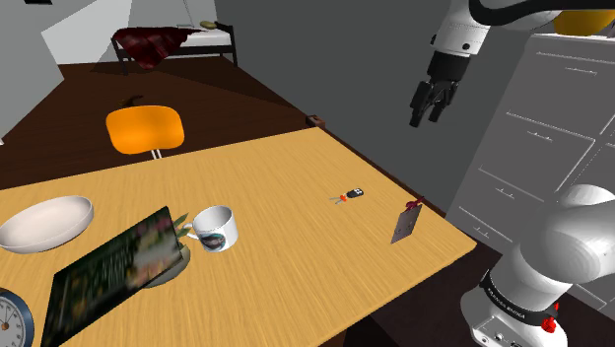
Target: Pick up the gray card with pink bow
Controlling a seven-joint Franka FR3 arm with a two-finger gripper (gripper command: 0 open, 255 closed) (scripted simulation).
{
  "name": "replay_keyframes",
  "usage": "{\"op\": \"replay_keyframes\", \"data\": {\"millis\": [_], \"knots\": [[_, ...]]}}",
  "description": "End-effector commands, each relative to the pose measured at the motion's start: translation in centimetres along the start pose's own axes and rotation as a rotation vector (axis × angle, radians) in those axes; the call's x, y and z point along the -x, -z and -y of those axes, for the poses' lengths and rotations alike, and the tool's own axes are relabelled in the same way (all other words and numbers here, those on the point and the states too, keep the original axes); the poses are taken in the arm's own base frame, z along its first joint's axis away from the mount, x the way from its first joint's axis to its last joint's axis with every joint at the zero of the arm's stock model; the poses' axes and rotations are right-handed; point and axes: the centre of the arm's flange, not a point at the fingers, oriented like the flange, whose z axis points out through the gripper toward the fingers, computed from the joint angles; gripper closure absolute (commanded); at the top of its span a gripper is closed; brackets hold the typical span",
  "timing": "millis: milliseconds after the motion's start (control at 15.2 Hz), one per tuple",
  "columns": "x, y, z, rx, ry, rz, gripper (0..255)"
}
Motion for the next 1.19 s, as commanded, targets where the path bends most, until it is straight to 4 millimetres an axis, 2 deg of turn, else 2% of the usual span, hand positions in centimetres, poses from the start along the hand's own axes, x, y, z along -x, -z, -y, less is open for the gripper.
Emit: {"op": "replay_keyframes", "data": {"millis": [0,594,1122], "knots": [[0.0,0.0,0.0,0.0,0.0,0.0,0],[-1.8,-11.3,6.5,0.115,-0.008,0.246,0],[-0.9,-21.9,11.1,0.218,-0.014,0.465,0]]}}
